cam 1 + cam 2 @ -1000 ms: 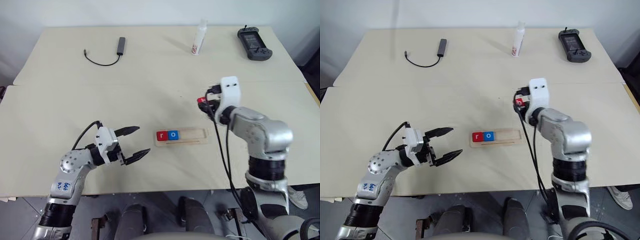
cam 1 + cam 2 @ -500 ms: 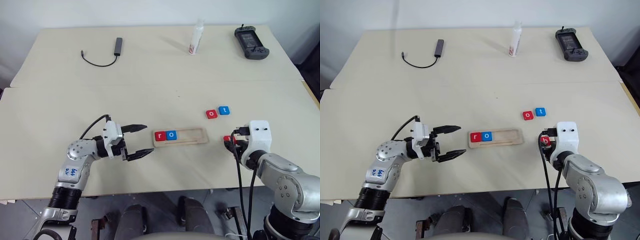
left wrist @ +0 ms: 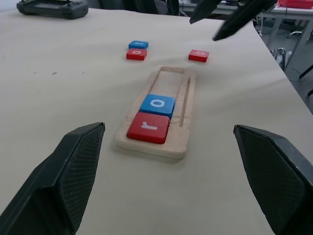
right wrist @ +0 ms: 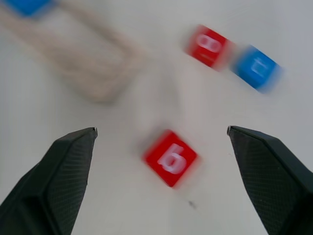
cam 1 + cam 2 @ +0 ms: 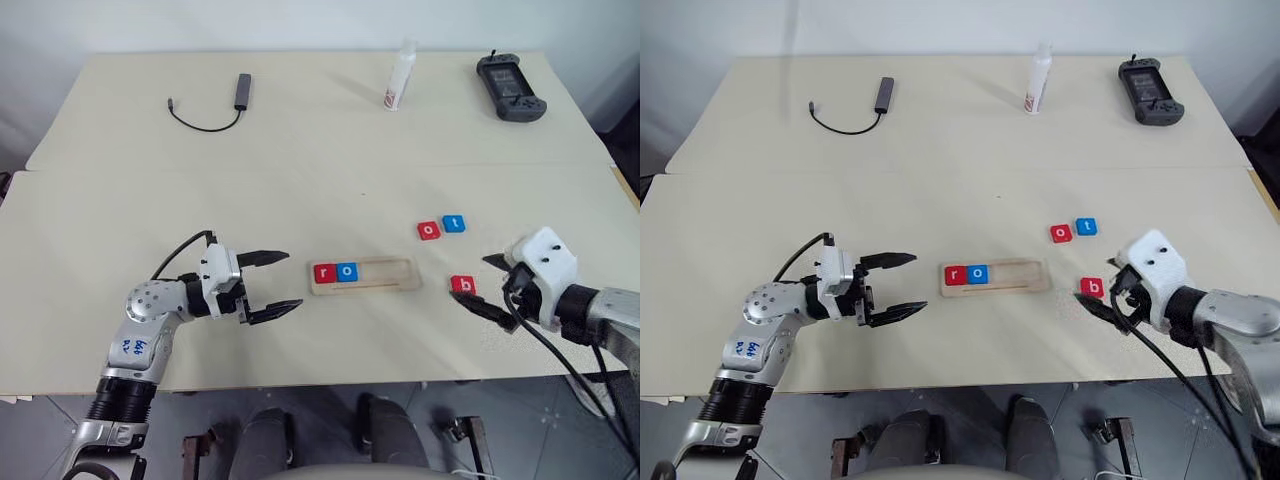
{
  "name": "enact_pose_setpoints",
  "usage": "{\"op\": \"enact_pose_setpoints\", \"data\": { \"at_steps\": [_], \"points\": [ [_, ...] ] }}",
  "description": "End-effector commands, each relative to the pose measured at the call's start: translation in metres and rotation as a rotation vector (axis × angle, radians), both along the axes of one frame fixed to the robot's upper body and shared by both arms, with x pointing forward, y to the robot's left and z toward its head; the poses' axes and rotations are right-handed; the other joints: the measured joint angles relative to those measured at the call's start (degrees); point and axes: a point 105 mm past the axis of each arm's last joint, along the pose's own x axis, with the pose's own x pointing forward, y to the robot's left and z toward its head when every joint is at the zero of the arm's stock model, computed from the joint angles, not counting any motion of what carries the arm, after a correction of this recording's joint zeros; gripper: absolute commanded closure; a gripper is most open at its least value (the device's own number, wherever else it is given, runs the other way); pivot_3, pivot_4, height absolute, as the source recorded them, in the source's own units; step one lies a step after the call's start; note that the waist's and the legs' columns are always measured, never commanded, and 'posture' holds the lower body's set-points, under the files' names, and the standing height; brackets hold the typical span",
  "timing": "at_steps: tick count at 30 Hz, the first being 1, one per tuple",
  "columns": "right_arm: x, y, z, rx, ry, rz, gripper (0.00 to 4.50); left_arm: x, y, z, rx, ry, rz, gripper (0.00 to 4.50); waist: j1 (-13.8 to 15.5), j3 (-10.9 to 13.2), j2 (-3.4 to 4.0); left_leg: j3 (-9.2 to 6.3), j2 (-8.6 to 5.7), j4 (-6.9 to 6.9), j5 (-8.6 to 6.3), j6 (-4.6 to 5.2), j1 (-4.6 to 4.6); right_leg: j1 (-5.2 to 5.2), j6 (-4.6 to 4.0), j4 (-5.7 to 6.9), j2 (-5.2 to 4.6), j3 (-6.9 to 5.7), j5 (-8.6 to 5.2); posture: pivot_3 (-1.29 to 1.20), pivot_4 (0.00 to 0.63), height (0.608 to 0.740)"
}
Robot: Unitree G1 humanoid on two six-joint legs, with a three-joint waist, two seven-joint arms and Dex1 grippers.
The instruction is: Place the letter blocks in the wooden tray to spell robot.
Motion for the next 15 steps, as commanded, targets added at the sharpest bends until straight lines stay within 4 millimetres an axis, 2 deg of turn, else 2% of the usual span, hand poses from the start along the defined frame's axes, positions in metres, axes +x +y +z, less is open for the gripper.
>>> {"op": "enact_pose_setpoints", "data": {
  "at_steps": [1, 7, 10, 13, 15],
  "points": [
    [0.007, -0.014, -0.001, -0.042, -0.006, 0.152, 0.03, -0.008, 0.002, 0.008, 0.001, -0.007, -0.028, 0.00, 0.03, 0.01, -0.02, 0.01, 0.00, 0.03, 0.00, 0.01, 0.02, 0.03, 0.04, -0.03, 0.00, 0.00, 0.02, 0.00, 0.150, 0.740],
    [0.027, -0.037, -0.024, -0.126, 0.083, 0.241, 0.03, -0.015, 0.000, 0.010, 0.022, -0.059, -0.030, 0.00, 0.43, 0.01, -0.02, 0.05, 0.02, 0.10, 0.01, 0.02, 0.02, 0.03, 0.07, -0.03, -0.01, 0.00, 0.04, 0.00, 0.150, 0.740],
    [0.033, -0.036, -0.028, -0.113, 0.101, 0.266, 0.03, -0.018, -0.001, 0.010, 0.024, -0.053, -0.033, 0.00, 0.70, 0.02, 0.01, 0.03, 0.02, 0.12, 0.01, 0.02, -0.01, 0.02, 0.07, -0.02, -0.01, -0.02, 0.04, 0.00, 0.150, 0.740],
    [0.036, -0.033, -0.031, -0.105, 0.114, 0.292, 0.64, -0.019, 0.000, 0.009, 0.023, -0.052, -0.023, 0.00, 0.74, 0.02, 0.01, 0.01, 0.02, 0.13, 0.02, 0.02, -0.04, 0.03, 0.07, -0.03, -0.01, -0.07, 0.04, 0.00, 0.150, 0.740],
    [0.037, -0.032, -0.031, -0.108, 0.116, 0.303, 1.30, -0.019, 0.001, 0.009, 0.023, -0.055, -0.011, 0.00, 0.72, 0.02, 0.01, 0.00, 0.02, 0.17, 0.02, 0.01, -0.04, 0.03, 0.07, -0.01, -0.02, -0.07, 0.04, 0.00, 0.150, 0.740]
  ]
}}
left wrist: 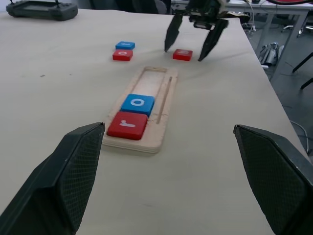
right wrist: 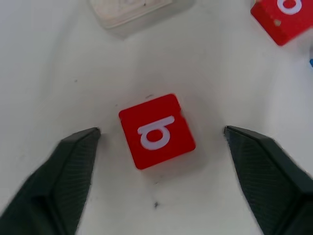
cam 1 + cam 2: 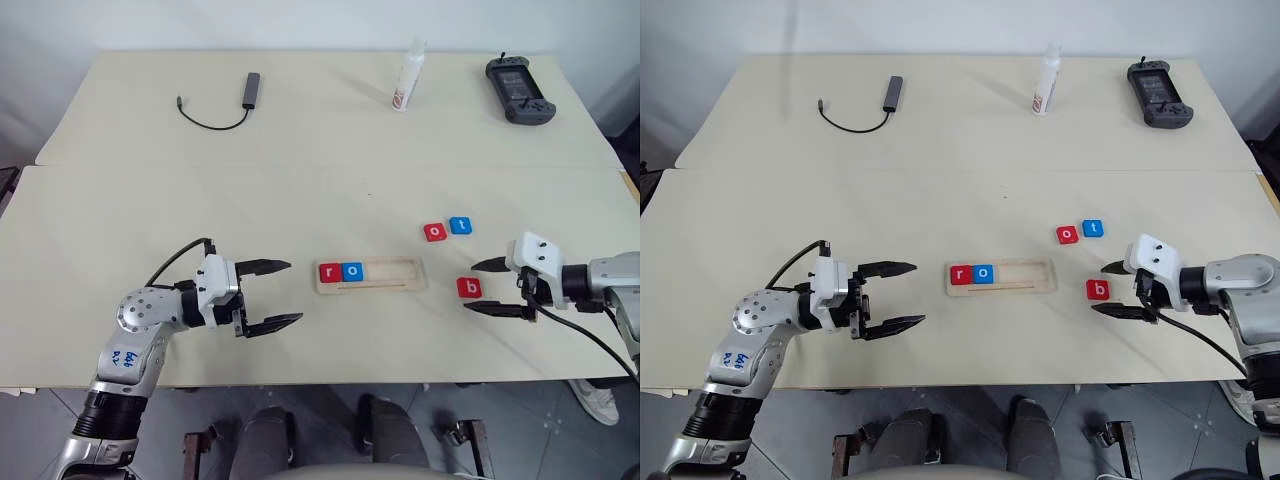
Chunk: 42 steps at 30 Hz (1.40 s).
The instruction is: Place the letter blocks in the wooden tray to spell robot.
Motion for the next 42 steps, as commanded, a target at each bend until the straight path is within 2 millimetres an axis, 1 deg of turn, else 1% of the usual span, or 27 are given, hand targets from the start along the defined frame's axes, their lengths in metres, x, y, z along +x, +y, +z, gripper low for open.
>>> {"op": "enact_pose_setpoints", "data": {
  "at_steps": [1, 5, 7, 9, 11, 13, 15, 17, 19, 21, 25, 29, 33, 38, 41, 42],
  "points": [
    [0.000, 0.003, -0.001, -0.004, 0.004, 0.034, 1.61, -0.003, 0.001, 0.007, -0.004, -0.039, 0.011, 0.00, -0.03, 0.00, 0.00, -0.01, 0.00, 0.01, 0.00, 0.00, 0.00, 0.00, 0.00, 0.00, 0.00, 0.00, 0.00, 0.00, 0.150, 0.740],
    [0.005, 0.007, 0.009, -0.013, -0.041, 0.065, 3.01, -0.004, 0.002, 0.006, -0.005, -0.041, 0.023, 0.00, -0.07, 0.00, 0.00, 0.00, 0.02, 0.02, 0.00, 0.00, 0.01, 0.00, 0.00, 0.02, 0.00, 0.00, 0.00, 0.00, 0.150, 0.740],
    [0.007, 0.013, 0.017, -0.005, -0.065, 0.090, 3.04, -0.004, 0.002, 0.006, -0.005, -0.043, 0.027, 0.00, -0.02, 0.00, 0.00, 0.00, 0.01, 0.04, 0.00, 0.00, -0.01, 0.00, 0.00, 0.03, 0.00, 0.00, 0.00, 0.00, 0.150, 0.740],
    [0.009, 0.030, 0.032, 0.019, -0.079, 0.135, 3.04, -0.004, 0.002, 0.006, -0.005, -0.047, 0.035, 0.00, -0.06, 0.00, 0.01, 0.00, 0.01, 0.05, 0.00, 0.00, -0.01, -0.01, 0.00, 0.04, 0.00, 0.00, 0.00, 0.00, 0.150, 0.740],
    [0.007, 0.052, 0.045, 0.054, -0.052, 0.192, 3.04, -0.004, 0.003, 0.006, -0.004, -0.049, 0.044, 0.00, -0.23, 0.00, 0.02, 0.00, 0.02, 0.05, 0.00, -0.01, -0.01, -0.02, 0.00, 0.06, 0.00, 0.00, 0.00, 0.00, 0.150, 0.740],
    [0.006, 0.070, 0.050, 0.059, -0.022, 0.224, 3.04, -0.005, 0.004, 0.006, -0.002, -0.048, 0.052, 0.00, -0.25, 0.00, 0.02, 0.00, 0.06, 0.05, 0.02, -0.04, 0.00, -0.05, -0.01, 0.08, 0.01, 0.00, 0.00, 0.00, 0.150, 0.740],
    [0.009, 0.089, 0.053, 0.063, -0.017, 0.238, 3.04, -0.007, 0.006, 0.005, 0.001, -0.045, 0.060, 0.00, -0.14, 0.00, 0.02, -0.03, 0.06, 0.06, 0.02, -0.04, 0.00, -0.04, -0.01, 0.10, 0.00, 0.00, 0.00, 0.00, 0.150, 0.740],
    [0.013, 0.110, 0.054, 0.055, -0.014, 0.274, 3.04, -0.009, 0.007, 0.003, 0.006, -0.041, 0.073, 0.00, -0.15, 0.00, 0.02, -0.03, 0.05, 0.10, 0.02, -0.04, -0.02, -0.03, -0.02, 0.10, 0.00, 0.00, 0.01, 0.00, 0.150, 0.740],
    [0.018, 0.125, 0.052, 0.040, -0.023, 0.303, 3.04, -0.011, 0.007, 0.003, 0.007, -0.040, 0.078, 0.00, -0.18, 0.00, 0.02, -0.05, 0.05, 0.12, 0.02, -0.04, -0.04, -0.05, -0.02, 0.12, 0.00, 0.00, 0.01, 0.00, 0.150, 0.740],
    [0.022, 0.133, 0.051, 0.044, -0.026, 0.307, 3.04, -0.013, 0.007, 0.003, 0.007, -0.039, 0.084, 0.00, 0.20, 0.00, 0.02, -0.09, 0.04, 0.14, 0.02, -0.04, -0.10, -0.07, -0.02, 0.13, 0.00, -0.03, 0.01, 0.00, 0.150, 0.740],
    [0.029, 0.144, 0.040, 0.014, -0.045, 0.333, 3.04, -0.014, 0.010, 0.004, 0.013, -0.043, 0.105, 0.00, 0.21, 0.00, 0.01, -0.13, -0.03, 0.17, 0.02, -0.04, -0.14, -0.05, -0.02, 0.12, -0.04, -0.07, 0.01, 0.00, 0.150, 0.740],
    [0.031, 0.147, 0.034, -0.015, -0.058, 0.354, 3.04, -0.016, 0.012, 0.004, 0.013, -0.045, 0.121, 0.00, -0.25, 0.00, 0.02, -0.12, -0.01, 0.16, 0.02, -0.04, -0.14, -0.06, -0.02, 0.12, -0.03, -0.09, 0.01, 0.00, 0.150, 0.740],
    [0.029, 0.148, 0.034, 0.000, -0.041, 0.370, 3.04, -0.017, 0.013, 0.004, 0.009, -0.045, 0.133, 0.00, -0.28, 0.00, 0.02, -0.11, -0.01, 0.16, 0.02, -0.04, -0.12, -0.06, -0.02, 0.15, -0.03, -0.08, 0.01, 0.00, 0.150, 0.740],
    [0.031, 0.153, 0.037, 0.019, -0.067, 0.367, 1.34, -0.016, 0.011, 0.004, 0.004, -0.045, 0.134, 0.00, -0.22, 0.00, 0.02, -0.11, 0.00, 0.17, 0.02, -0.04, -0.10, -0.06, -0.02, 0.17, -0.03, -0.08, 0.01, 0.00, 0.150, 0.740],
    [0.029, 0.150, 0.044, 0.032, -0.080, 0.370, 0.29, -0.015, 0.010, 0.004, 0.001, -0.045, 0.133, 0.00, -0.19, 0.00, 0.02, -0.11, -0.01, 0.17, 0.02, -0.04, -0.11, -0.06, -0.02, 0.17, -0.03, -0.08, 0.01, 0.00, 0.150, 0.740],
    [0.027, 0.148, 0.046, 0.034, -0.081, 0.372, 0.04, -0.015, 0.010, 0.004, 0.000, -0.045, 0.132, 0.00, -0.19, 0.00, 0.02, -0.11, -0.01, 0.17, 0.02, -0.04, -0.11, -0.06, -0.02, 0.16, -0.03, -0.08, 0.01, 0.00, 0.150, 0.740]
  ]
}}
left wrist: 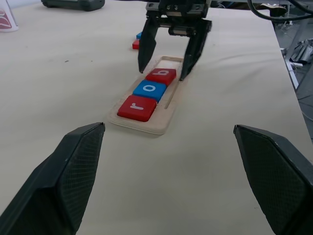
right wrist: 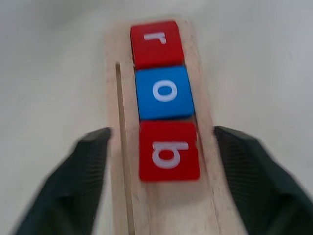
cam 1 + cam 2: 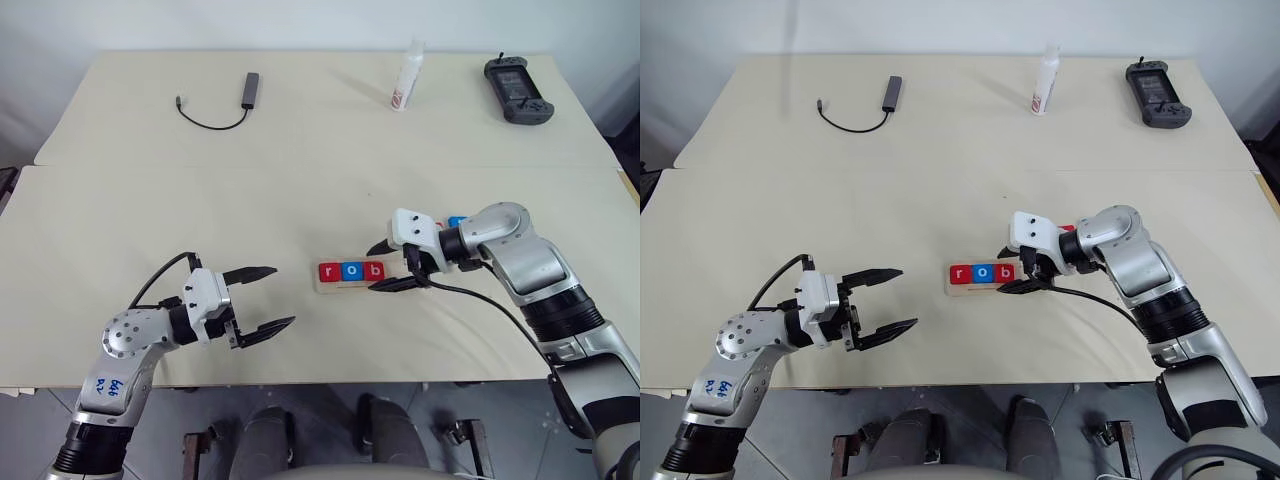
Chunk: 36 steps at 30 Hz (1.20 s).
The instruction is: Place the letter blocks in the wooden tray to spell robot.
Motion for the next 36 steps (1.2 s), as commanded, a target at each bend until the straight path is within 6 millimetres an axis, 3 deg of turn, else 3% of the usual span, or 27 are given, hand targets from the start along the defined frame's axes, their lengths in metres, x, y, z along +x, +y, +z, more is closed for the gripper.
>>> {"op": "enact_pose_setpoints", "data": {
  "at_steps": [1, 5, 8, 14, 19, 30, 36],
  "points": [
    [-0.004, -0.005, 0.026, 0.037, -0.068, 0.024, 0.04, -0.003, -0.002, 0.010, 0.000, -0.049, -0.013, 0.00, 0.00, 0.00, 0.00, 0.00, 0.00, 0.00, 0.00, 0.00, 0.00, 0.00, 0.00, 0.00, 0.00, 0.00, 0.00, 0.00, 0.150, 0.740],
    [-0.014, -0.020, 0.030, 0.045, -0.054, 0.012, 0.04, -0.002, -0.003, 0.009, -0.003, -0.047, -0.014, 0.00, 0.16, 0.00, 0.00, -0.01, -0.01, 0.00, 0.00, 0.00, -0.01, 0.01, 0.00, -0.01, 0.00, 0.00, 0.00, 0.00, 0.150, 0.740],
    [-0.016, -0.032, 0.024, 0.041, -0.040, -0.041, 0.63, -0.001, -0.004, 0.009, -0.005, -0.047, -0.015, 0.00, 0.09, 0.00, -0.01, -0.01, 0.00, 0.00, 0.00, 0.00, 0.01, 0.01, 0.00, -0.01, 0.00, 0.00, 0.00, 0.00, 0.150, 0.740],
    [-0.010, -0.044, 0.004, 0.014, -0.026, -0.138, 2.77, 0.000, -0.004, 0.009, -0.003, -0.045, -0.022, 0.00, 0.00, 0.00, 0.00, 0.03, 0.00, 0.00, 0.00, 0.00, 0.04, 0.00, 0.00, 0.03, 0.00, 0.02, 0.00, 0.00, 0.150, 0.740],
    [-0.010, -0.034, 0.000, 0.034, -0.010, -0.128, 4.47, 0.001, -0.004, 0.010, -0.001, -0.044, -0.026, 0.00, 0.02, 0.00, 0.00, 0.04, 0.00, 0.01, 0.00, 0.00, 0.04, 0.00, 0.00, 0.04, 0.00, 0.03, 0.00, 0.00, 0.150, 0.740],
    [-0.002, -0.014, 0.001, 0.049, -0.021, -0.116, 4.47, 0.000, -0.004, 0.011, -0.002, -0.050, -0.015, 0.00, 0.02, 0.00, 0.00, 0.03, 0.00, 0.05, 0.00, 0.00, 0.03, 0.01, 0.00, 0.05, 0.00, 0.03, 0.00, 0.00, 0.150, 0.740],
    [-0.005, -0.030, 0.010, 0.038, -0.043, -0.137, 4.47, 0.001, -0.004, 0.010, -0.006, -0.047, -0.014, 0.00, 0.18, 0.00, 0.00, 0.03, 0.00, 0.05, 0.00, 0.00, 0.02, 0.00, 0.00, 0.05, 0.00, 0.03, 0.00, 0.00, 0.150, 0.740]
  ]
}}
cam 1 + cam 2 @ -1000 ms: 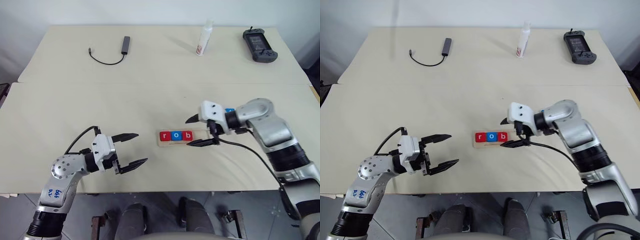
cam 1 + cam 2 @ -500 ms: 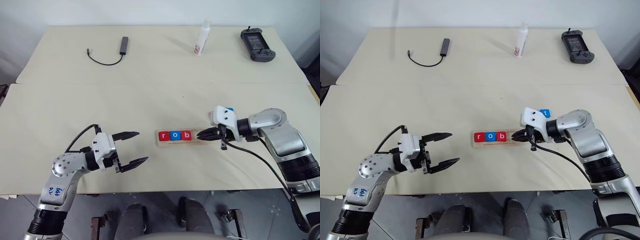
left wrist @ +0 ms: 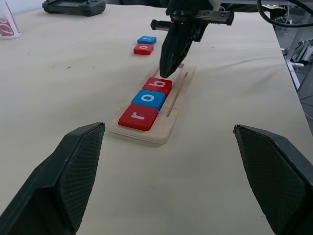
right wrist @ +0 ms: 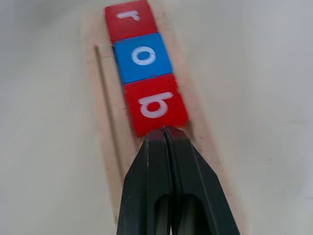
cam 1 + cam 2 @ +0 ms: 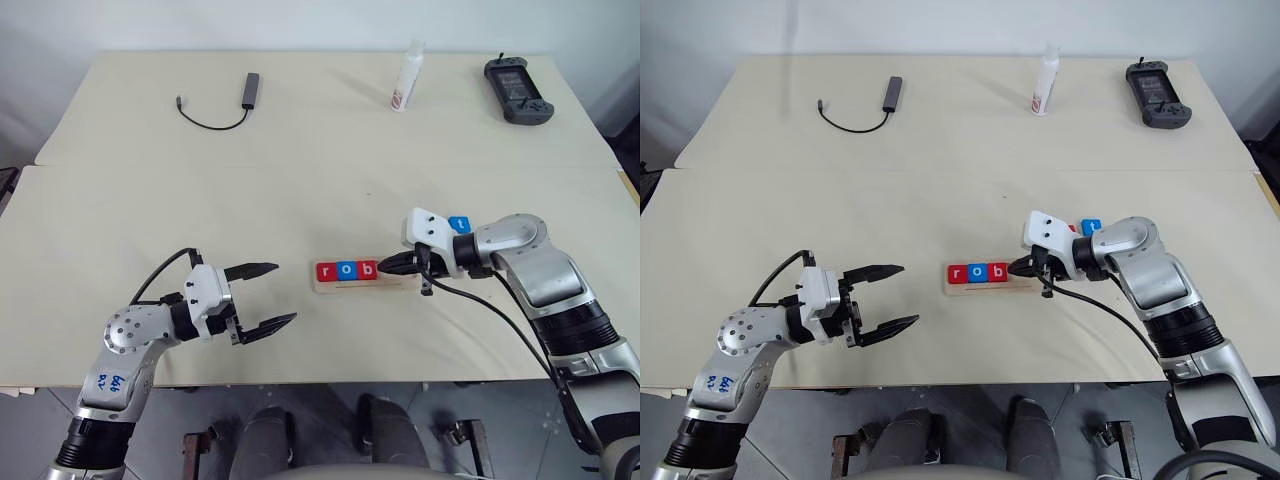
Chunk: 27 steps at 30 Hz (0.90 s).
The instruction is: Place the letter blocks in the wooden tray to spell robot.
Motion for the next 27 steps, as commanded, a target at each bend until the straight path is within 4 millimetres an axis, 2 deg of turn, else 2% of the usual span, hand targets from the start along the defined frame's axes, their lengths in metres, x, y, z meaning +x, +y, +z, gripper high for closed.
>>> {"op": "enact_pose_setpoints", "data": {
  "at_steps": [1, 5, 8, 11, 14, 17, 20, 23, 27],
  "points": [
    [-0.006, -0.016, 0.016, -0.002, -0.044, -0.010, 4.47, -0.003, -0.002, 0.006, -0.004, -0.029, -0.010, 0.00, 0.19, 0.00, 0.00, 0.00, 0.00, 0.00, 0.00, 0.00, 0.00, 0.00, 0.00, 0.00, 0.00, 0.00, 0.00, 0.00, 0.150, 0.740],
    [-0.011, -0.032, 0.024, 0.065, -0.088, -0.086, 4.47, -0.002, -0.003, 0.005, -0.004, -0.023, -0.024, 0.00, 0.09, 0.00, 0.00, -0.02, 0.00, 0.00, 0.00, 0.00, -0.02, 0.01, 0.00, -0.03, 0.00, -0.02, 0.00, 0.00, 0.150, 0.740],
    [-0.024, -0.065, 0.031, 0.199, -0.145, -0.232, 3.92, 0.002, -0.004, 0.005, -0.005, -0.019, -0.036, 0.00, 0.68, 0.00, 0.00, -0.07, 0.00, -0.01, 0.00, 0.00, -0.02, 0.01, 0.00, 0.01, 0.00, -0.05, 0.00, 0.00, 0.150, 0.740],
    [-0.038, -0.105, 0.027, 0.256, -0.293, -0.408, 2.89, 0.007, -0.004, 0.005, -0.007, -0.014, -0.047, 0.00, 1.61, 0.00, -0.01, -0.01, -0.02, 0.02, -0.01, 0.01, 0.00, 0.04, 0.00, -0.02, 0.00, -0.02, 0.00, 0.00, 0.150, 0.740],
    [-0.055, -0.140, 0.018, 0.337, -0.351, -0.586, 1.90, 0.011, -0.005, 0.005, -0.010, -0.009, -0.061, 0.00, 1.62, -0.01, -0.01, 0.05, -0.03, 0.02, 0.00, 0.01, 0.03, 0.04, 0.01, -0.02, 0.00, 0.03, 0.00, 0.00, 0.150, 0.740],
    [-0.072, -0.153, 0.017, 0.401, -0.402, -0.646, 0.96, 0.014, -0.007, 0.005, -0.011, -0.007, -0.077, 0.00, 1.46, -0.02, 0.00, 0.08, -0.02, 0.02, 0.00, 0.00, 0.07, 0.05, 0.01, 0.05, 0.01, 0.07, 0.00, 0.00, 0.150, 0.740],
    [-0.091, -0.179, 0.007, 0.425, -0.469, -0.826, 0.02, 0.021, -0.007, 0.008, -0.011, -0.009, -0.081, 0.00, 1.20, -0.02, 0.00, 0.19, 0.00, 0.02, 0.00, 0.00, 0.18, 0.04, 0.00, 0.12, 0.01, 0.13, 0.00, 0.00, 0.150, 0.740],
    [-0.102, -0.186, -0.001, 0.437, -0.495, -0.899, 0.02, 0.026, -0.005, 0.010, -0.017, -0.013, -0.077, 0.00, 1.30, -0.06, 0.08, 0.18, 0.03, 0.02, 0.01, -0.02, 0.21, 0.05, -0.01, 0.16, 0.03, 0.15, -0.01, 0.00, 0.150, 0.740],
    [-0.104, -0.181, -0.008, 0.505, -0.418, -0.905, 0.02, 0.028, -0.004, 0.013, -0.032, -0.019, -0.073, 0.00, 0.63, -0.06, 0.08, 0.28, 0.02, 0.02, 0.01, -0.01, 0.34, 0.07, -0.01, 0.20, 0.03, 0.27, -0.01, 0.00, 0.150, 0.740]
  ]
}}
